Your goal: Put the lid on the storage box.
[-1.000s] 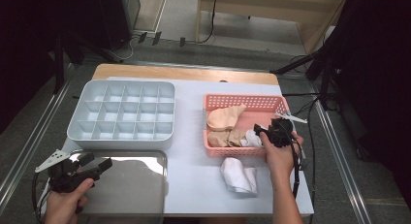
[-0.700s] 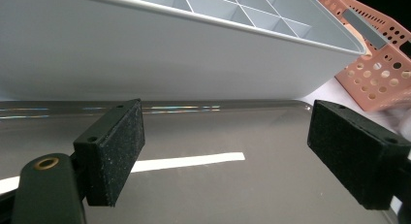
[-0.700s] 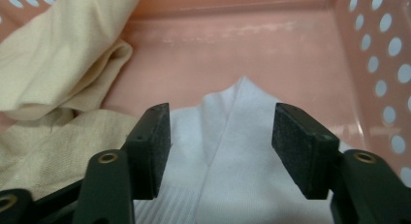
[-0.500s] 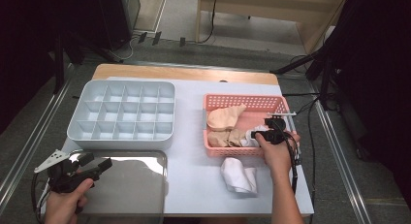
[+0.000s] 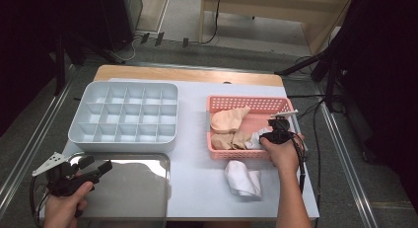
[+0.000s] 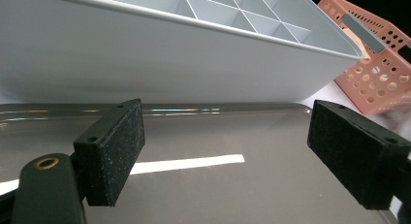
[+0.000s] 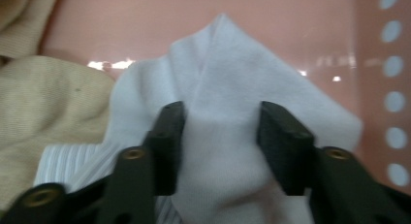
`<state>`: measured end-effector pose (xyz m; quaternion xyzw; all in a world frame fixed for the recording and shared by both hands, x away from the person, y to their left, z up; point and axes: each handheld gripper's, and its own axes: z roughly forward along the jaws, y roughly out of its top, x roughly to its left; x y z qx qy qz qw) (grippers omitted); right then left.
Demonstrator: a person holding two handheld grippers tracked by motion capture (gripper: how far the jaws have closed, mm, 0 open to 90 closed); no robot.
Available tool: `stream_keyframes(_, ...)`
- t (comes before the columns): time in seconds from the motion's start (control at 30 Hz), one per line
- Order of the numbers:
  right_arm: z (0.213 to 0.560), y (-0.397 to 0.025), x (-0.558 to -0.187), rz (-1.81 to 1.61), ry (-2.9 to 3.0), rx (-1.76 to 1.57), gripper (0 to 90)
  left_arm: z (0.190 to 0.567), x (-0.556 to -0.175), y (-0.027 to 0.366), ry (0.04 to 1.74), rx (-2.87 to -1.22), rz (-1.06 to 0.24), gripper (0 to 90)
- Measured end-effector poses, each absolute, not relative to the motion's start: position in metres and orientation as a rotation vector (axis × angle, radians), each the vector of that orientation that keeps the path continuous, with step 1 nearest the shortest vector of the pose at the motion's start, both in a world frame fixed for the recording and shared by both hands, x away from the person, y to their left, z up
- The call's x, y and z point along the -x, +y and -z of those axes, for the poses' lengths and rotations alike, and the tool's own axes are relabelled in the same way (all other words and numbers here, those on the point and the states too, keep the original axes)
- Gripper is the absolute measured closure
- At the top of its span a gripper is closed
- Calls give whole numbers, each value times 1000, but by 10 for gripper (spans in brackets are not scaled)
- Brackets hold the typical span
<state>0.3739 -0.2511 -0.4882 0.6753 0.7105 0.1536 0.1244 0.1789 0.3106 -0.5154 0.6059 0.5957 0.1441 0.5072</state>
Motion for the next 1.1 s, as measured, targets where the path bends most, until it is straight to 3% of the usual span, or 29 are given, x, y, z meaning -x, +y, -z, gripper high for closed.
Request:
stream_keyframes(0.07,488,-253,-371,-434,2064,-1925,687,515,-179,311,1437,-1461,-345,142)
stream_keyframes(0.1,488,-254,-370,-446,2051,-1915,809,516,-179,311,1438,-1462,-344,142)
stream_keyframes(0.13,488,-256,-369,-478,2041,-1909,840,516,-179,311,1437,-1462,-344,142)
stream_keyframes(1.1,449,-254,-327,-1215,1747,-1620,859,517,-180,307,1434,-1474,-352,142)
